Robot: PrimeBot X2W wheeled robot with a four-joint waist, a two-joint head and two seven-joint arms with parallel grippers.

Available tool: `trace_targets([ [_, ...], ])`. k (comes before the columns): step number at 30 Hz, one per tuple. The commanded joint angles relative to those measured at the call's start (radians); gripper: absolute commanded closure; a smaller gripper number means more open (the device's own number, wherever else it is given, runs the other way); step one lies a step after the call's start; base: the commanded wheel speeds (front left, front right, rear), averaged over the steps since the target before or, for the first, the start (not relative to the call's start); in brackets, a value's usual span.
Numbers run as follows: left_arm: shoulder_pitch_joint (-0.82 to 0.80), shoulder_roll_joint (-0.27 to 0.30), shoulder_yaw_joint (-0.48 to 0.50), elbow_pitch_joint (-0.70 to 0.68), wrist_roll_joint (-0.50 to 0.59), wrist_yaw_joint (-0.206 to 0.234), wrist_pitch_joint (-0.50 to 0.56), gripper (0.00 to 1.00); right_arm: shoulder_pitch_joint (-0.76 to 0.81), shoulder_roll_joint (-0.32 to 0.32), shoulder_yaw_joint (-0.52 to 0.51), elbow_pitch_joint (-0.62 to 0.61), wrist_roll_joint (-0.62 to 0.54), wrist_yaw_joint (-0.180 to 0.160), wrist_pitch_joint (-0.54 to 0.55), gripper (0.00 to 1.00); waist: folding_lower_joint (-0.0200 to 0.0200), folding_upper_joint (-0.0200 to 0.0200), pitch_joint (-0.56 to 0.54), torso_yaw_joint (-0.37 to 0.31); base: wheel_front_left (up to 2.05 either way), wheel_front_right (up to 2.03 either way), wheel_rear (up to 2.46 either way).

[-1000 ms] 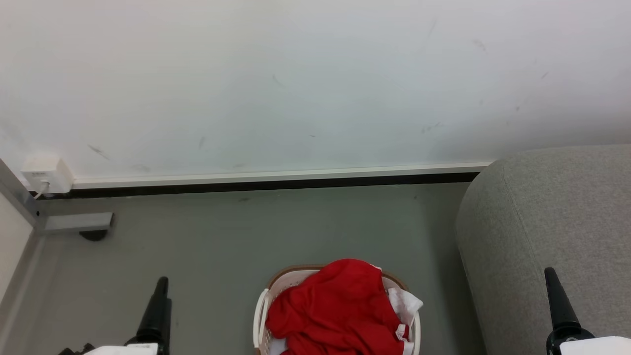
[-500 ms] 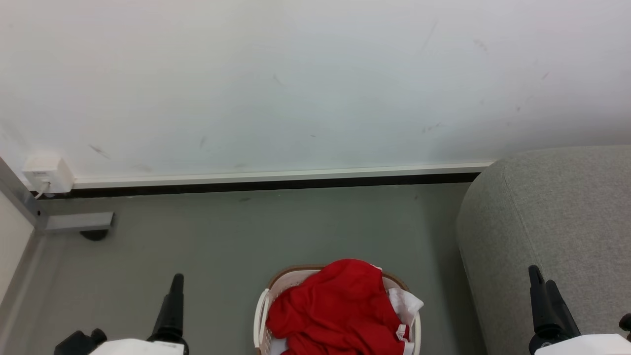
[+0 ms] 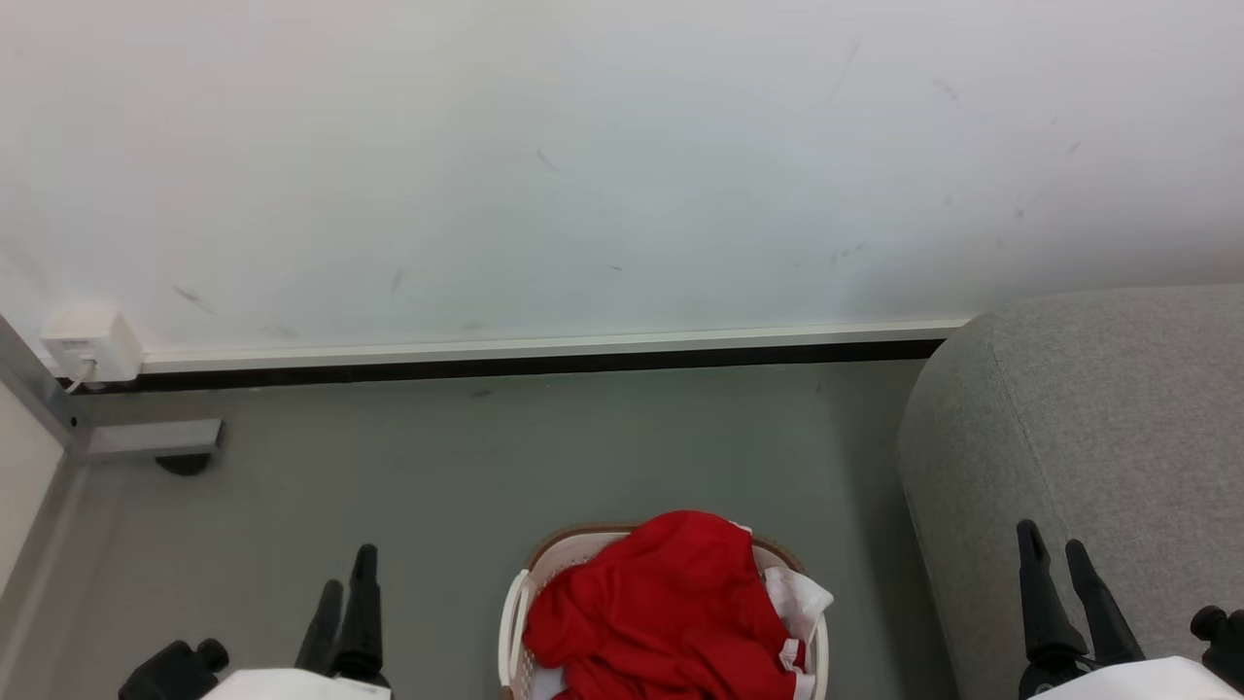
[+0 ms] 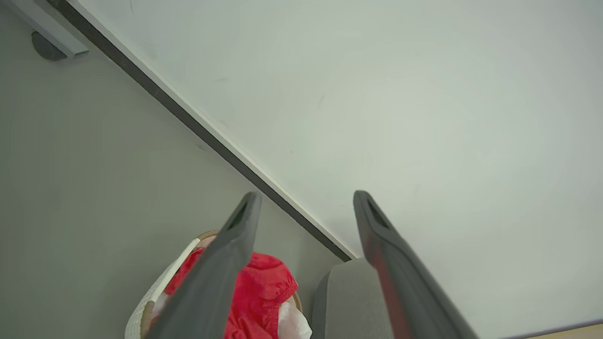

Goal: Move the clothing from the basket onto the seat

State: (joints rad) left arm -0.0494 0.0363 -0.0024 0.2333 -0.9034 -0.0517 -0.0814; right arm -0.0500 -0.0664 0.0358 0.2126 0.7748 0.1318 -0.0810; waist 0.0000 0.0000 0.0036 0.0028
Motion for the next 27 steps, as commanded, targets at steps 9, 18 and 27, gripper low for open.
trace_targets([
  [9, 0.0, 0.011, -0.012, -0.023, 0.156, 0.017, -0.033, 0.0, -0.002, -0.016, 0.02, -0.022, -0.132, -0.001, -0.032, 0.0, 0.0, 0.0, 0.001, -0.003, 0.0, 0.0, 0.0],
  [18, 0.003, 0.012, -0.019, -0.031, 0.283, 0.026, -0.057, 0.0, -0.002, -0.023, 0.035, -0.026, -0.238, -0.001, -0.057, 0.0, 0.0, 0.0, 0.003, -0.004, 0.0, 0.0, 0.0],
  [27, 0.009, 0.013, -0.02, -0.025, 0.385, 0.027, -0.082, 0.0, 0.002, -0.025, 0.041, -0.032, -0.333, -0.001, -0.082, 0.0, 0.0, 0.0, 0.002, -0.007, 0.0, 0.0, 0.0],
])
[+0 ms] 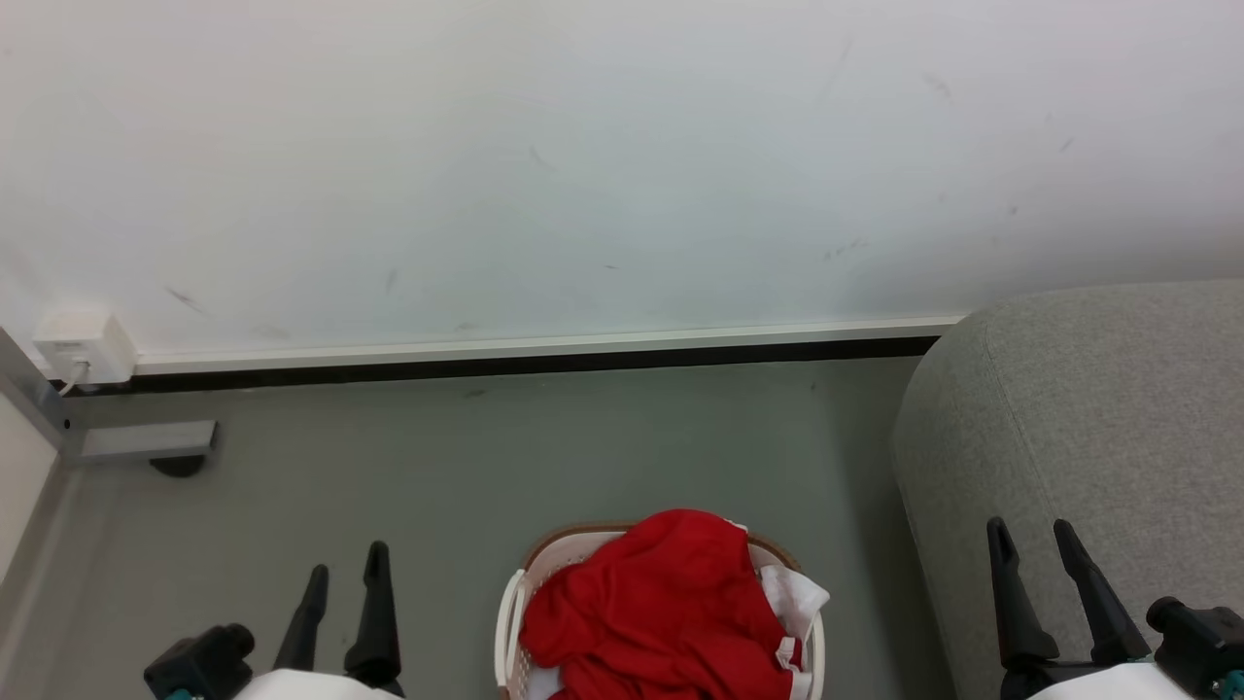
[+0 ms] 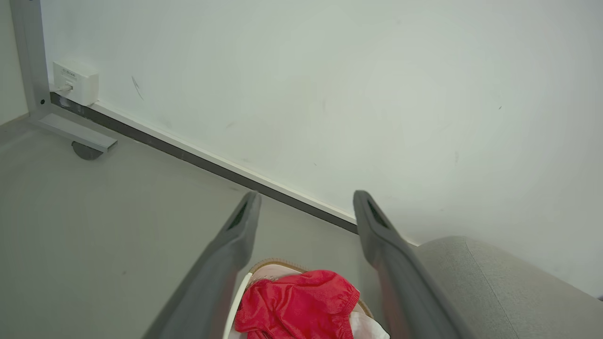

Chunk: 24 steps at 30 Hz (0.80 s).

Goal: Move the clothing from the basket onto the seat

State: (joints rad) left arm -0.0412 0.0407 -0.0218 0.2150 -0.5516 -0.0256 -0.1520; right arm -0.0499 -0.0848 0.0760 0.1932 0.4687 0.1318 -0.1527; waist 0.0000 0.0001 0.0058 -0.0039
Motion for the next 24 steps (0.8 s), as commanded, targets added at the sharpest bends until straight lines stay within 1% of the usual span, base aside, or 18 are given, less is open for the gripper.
trace_targets([
  [1, 0.001, 0.009, -0.001, -0.007, 0.045, 0.001, -0.013, 0.0, 0.002, -0.006, 0.002, -0.013, -0.037, -0.001, -0.012, 0.0, 0.0, -0.0001, 0.0, -0.002, 0.0, 0.0, 0.0],
  [10, 0.003, 0.01, 0.003, -0.014, 0.155, 0.003, -0.035, 0.0, 0.007, -0.005, 0.012, -0.017, -0.116, -0.001, -0.035, 0.0, 0.0, -0.0001, 0.003, -0.011, 0.0, 0.0, 0.0],
  [24, 0.02, 0.011, 0.005, -0.016, 0.287, 0.001, -0.065, 0.0, 0.021, 0.001, 0.001, -0.025, -0.222, -0.002, -0.065, 0.0, 0.0, -0.0001, 0.003, -0.018, 0.0, 0.0, 0.0],
])
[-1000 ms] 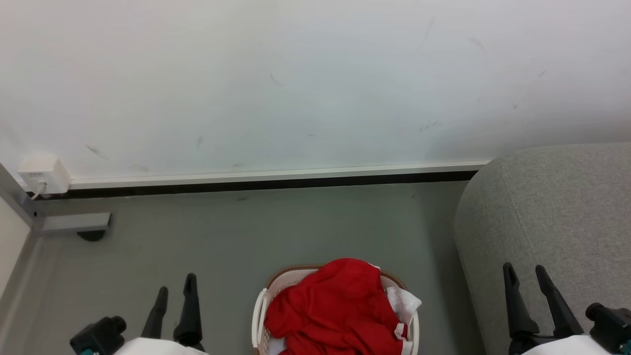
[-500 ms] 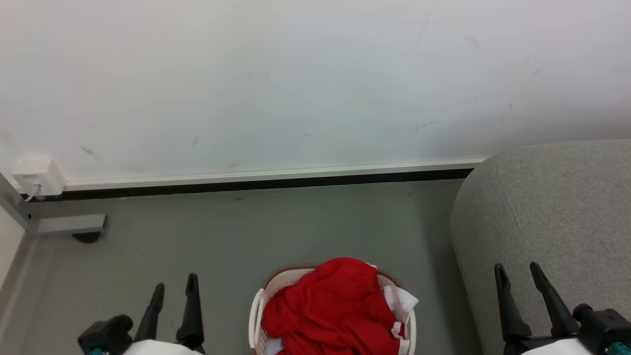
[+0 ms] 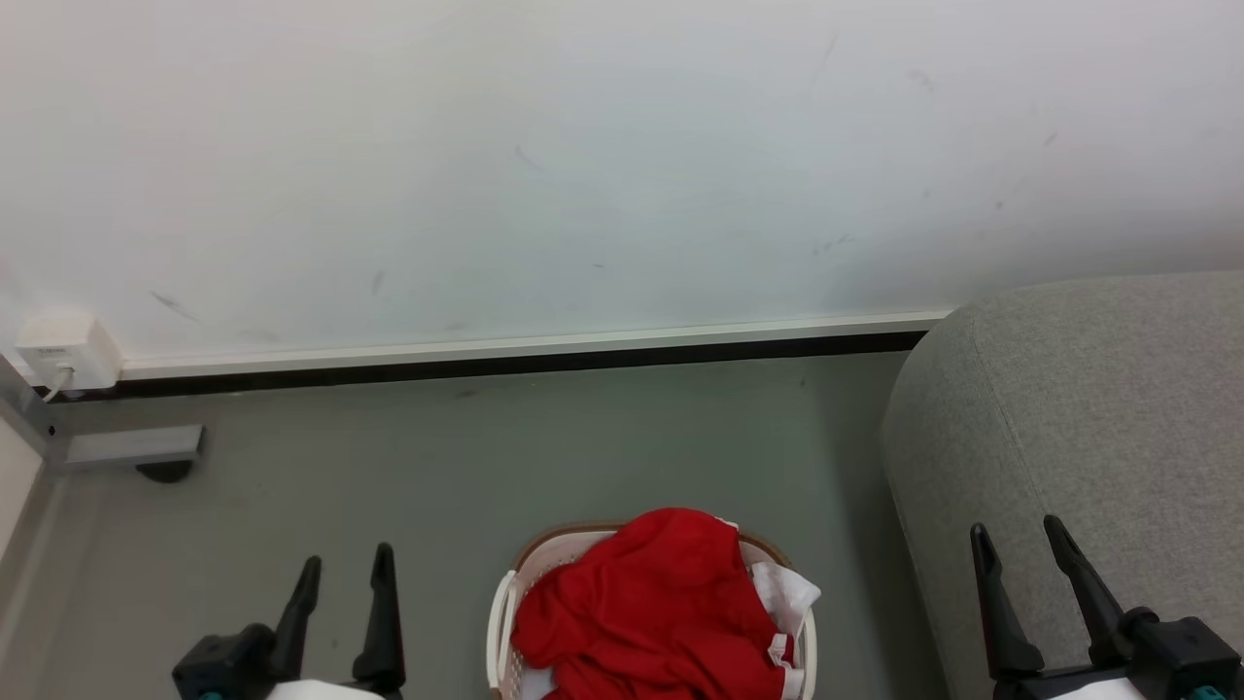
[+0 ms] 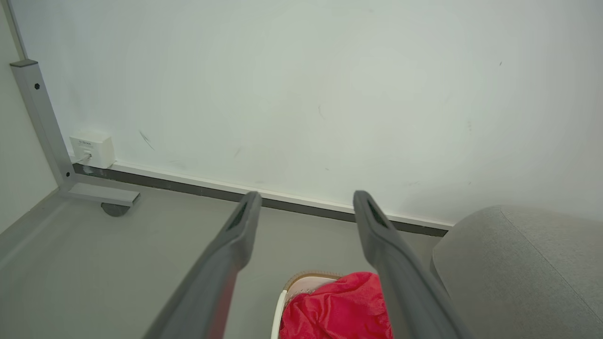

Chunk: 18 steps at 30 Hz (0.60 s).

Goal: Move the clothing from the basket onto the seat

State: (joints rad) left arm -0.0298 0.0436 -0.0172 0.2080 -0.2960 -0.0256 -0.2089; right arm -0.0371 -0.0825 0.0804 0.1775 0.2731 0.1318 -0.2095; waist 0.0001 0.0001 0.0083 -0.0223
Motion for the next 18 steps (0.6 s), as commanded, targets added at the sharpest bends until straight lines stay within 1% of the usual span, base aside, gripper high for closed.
trace_targets([
  [1, 0.009, 0.008, -0.001, -0.01, 0.038, 0.001, -0.01, 0.0, 0.009, -0.001, -0.003, -0.01, -0.032, -0.002, -0.009, 0.0, -0.0001, -0.0001, 0.001, 0.0, 0.0, 0.0, 0.0],
  [18, 0.014, 0.01, -0.009, -0.005, 0.159, 0.004, -0.042, 0.0, 0.012, 0.003, 0.005, -0.017, -0.135, -0.002, -0.041, 0.0, -0.0001, -0.0001, 0.014, -0.007, 0.0, 0.0, 0.0],
])
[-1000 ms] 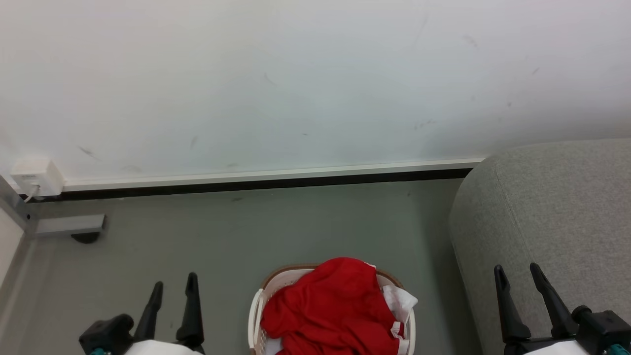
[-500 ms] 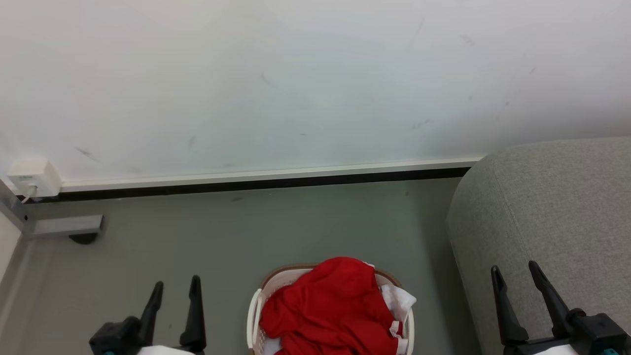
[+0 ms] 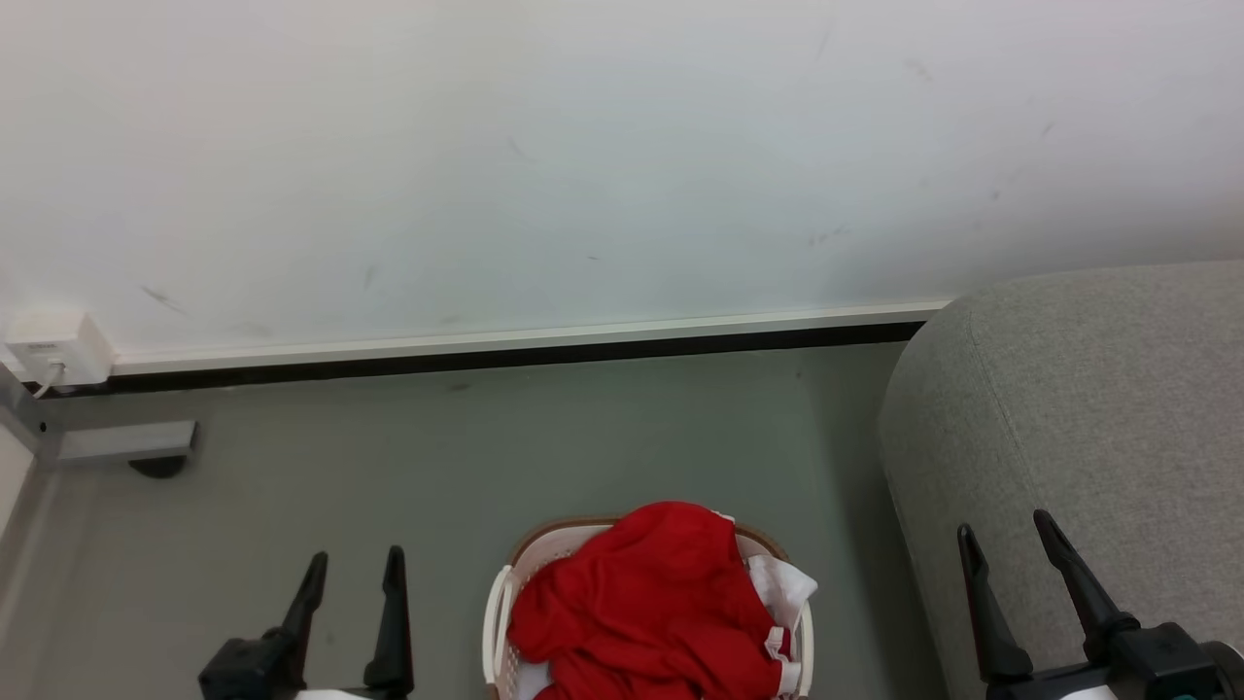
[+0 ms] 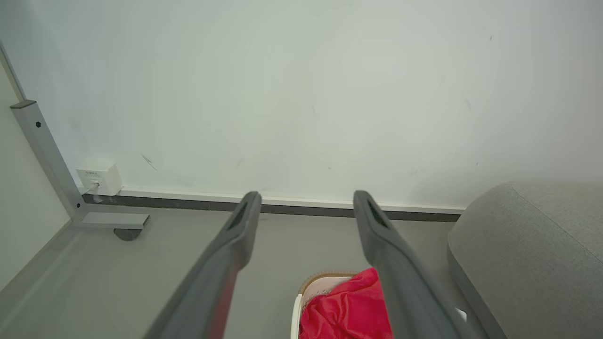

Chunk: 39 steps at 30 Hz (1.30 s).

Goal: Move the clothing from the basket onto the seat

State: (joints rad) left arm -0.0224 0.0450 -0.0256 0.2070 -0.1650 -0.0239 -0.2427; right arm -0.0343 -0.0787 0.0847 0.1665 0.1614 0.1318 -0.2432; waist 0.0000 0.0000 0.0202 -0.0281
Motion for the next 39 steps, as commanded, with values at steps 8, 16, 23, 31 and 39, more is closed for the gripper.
trace_targets([
  [8, -0.005, 0.008, -0.004, -0.004, 0.065, 0.003, -0.022, 0.0, -0.01, 0.001, 0.01, -0.017, -0.056, -0.002, -0.021, 0.0, 0.0, 0.0, 0.028, -0.017, 0.0, 0.0, 0.0],
  [16, -0.087, 0.008, -0.021, 0.012, 0.061, -0.025, -0.022, 0.0, -0.061, 0.01, 0.012, -0.037, -0.046, -0.002, -0.021, 0.0, 0.0, 0.0, 0.12, -0.054, 0.0, 0.0, 0.0],
  [23, -0.236, 0.008, -0.071, 0.064, 0.095, -0.057, -0.022, 0.0, -0.145, 0.021, 0.019, -0.067, -0.035, -0.002, -0.021, 0.0, 0.0, 0.0, 0.257, -0.107, 0.0, 0.0, 0.0],
  [31, -0.472, 0.014, -0.153, 0.221, 0.156, -0.079, -0.022, 0.0, -0.26, 0.028, 0.037, -0.12, -0.02, -0.002, -0.021, 0.0, 0.0, 0.0, 0.455, -0.172, 0.0, 0.0, 0.0],
  [39, -0.68, 0.025, -0.246, 0.485, 0.233, -0.089, -0.016, 0.0, -0.348, 0.029, 0.062, -0.164, 0.023, -0.002, -0.021, 0.0, 0.0, 0.0, 0.607, -0.221, 0.0, 0.0, 0.0],
])
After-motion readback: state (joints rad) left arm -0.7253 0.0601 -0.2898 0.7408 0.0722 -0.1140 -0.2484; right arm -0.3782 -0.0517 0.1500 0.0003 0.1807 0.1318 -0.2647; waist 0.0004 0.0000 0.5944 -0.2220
